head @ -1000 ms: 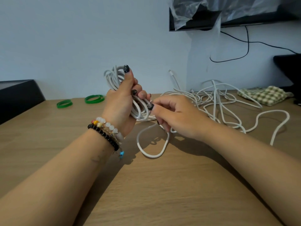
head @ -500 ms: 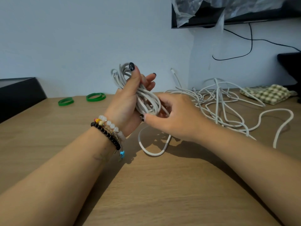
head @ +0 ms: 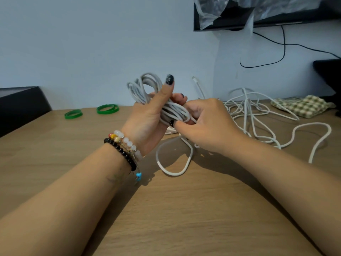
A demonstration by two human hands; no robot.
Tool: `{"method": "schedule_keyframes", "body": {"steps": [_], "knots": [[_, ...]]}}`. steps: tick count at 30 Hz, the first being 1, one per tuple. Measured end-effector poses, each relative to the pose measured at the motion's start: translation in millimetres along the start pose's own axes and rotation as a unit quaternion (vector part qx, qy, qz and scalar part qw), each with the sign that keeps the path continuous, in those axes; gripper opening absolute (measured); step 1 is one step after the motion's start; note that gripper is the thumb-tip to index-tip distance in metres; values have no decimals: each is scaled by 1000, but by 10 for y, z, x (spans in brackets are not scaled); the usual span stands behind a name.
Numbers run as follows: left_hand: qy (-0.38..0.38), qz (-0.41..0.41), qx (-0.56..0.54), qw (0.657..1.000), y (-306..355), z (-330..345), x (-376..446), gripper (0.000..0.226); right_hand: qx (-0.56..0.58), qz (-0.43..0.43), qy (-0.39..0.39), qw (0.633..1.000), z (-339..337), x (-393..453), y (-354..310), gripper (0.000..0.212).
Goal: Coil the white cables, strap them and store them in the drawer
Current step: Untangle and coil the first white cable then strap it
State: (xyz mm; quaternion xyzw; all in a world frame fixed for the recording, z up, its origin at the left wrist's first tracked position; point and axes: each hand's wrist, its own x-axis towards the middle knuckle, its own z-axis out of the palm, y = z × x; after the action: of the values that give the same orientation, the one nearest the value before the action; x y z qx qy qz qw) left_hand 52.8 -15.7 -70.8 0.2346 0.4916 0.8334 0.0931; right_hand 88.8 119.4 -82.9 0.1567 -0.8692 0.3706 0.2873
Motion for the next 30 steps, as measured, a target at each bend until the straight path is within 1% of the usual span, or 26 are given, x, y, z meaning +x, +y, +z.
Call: {"method": "schedule_keyframes", "body": {"steps": [3, 7, 9, 11, 13, 15, 17, 18, 19, 22, 24, 26, 27, 28, 29, 30], "knots": [[26, 9, 8, 1000, -28, 13, 1, 20, -21, -1, 16, 1000, 7, 11, 28, 8], [101, -1, 20, 995, -67, 67, 2, 29, -61, 9, 47, 997, 22, 15, 24, 9], [138, 3, 50, 989, -86, 98, -9, 36, -89, 13, 46, 995, 32, 11, -4, 12], [152, 18, 78, 985, -88, 127, -27, 32, -112, 6, 40, 993, 45, 7, -20, 15], [162, 35, 82, 983, -72, 155, -60, 31, -122, -18, 33, 992, 64, 4, -33, 18], [172, 45, 68, 982, -48, 163, -73, 40, -127, -38, 25, 991, 77, 5, -44, 22], [175, 45, 62, 981, -24, 136, -58, 59, -128, -50, 20, 990, 80, 1, -61, 25], [178, 43, 63, 981, -12, 120, -44, 63, -131, -57, 18, 990, 84, -1, -71, 26], [184, 43, 62, 980, 3, 104, -29, 61, -138, -65, 16, 988, 86, -2, -80, 27], [216, 61, 13, 974, 70, 53, 39, 38, -151, -76, 5, 986, 74, -8, -79, 31], [241, 85, -54, 965, 135, -1, 92, 34, -122, -84, -18, 989, 53, -8, -47, 36], [248, 106, -93, 958, 198, -75, 139, 35, -55, -87, -47, 994, 39, -17, -56, 34], [247, 113, -101, 957, 218, -111, 152, 36, 2, -64, -66, 996, 30, -27, -76, 30], [243, 114, -107, 957, 230, -144, 164, 36, 75, -24, -88, 993, 19, -39, -94, 27], [238, 113, -115, 958, 241, -170, 169, 35, 155, 26, -111, 981, 15, -48, -104, 24], [234, 111, -127, 958, 252, -194, 176, 35, 232, 77, -133, 961, 16, -55, -102, 22]]}}
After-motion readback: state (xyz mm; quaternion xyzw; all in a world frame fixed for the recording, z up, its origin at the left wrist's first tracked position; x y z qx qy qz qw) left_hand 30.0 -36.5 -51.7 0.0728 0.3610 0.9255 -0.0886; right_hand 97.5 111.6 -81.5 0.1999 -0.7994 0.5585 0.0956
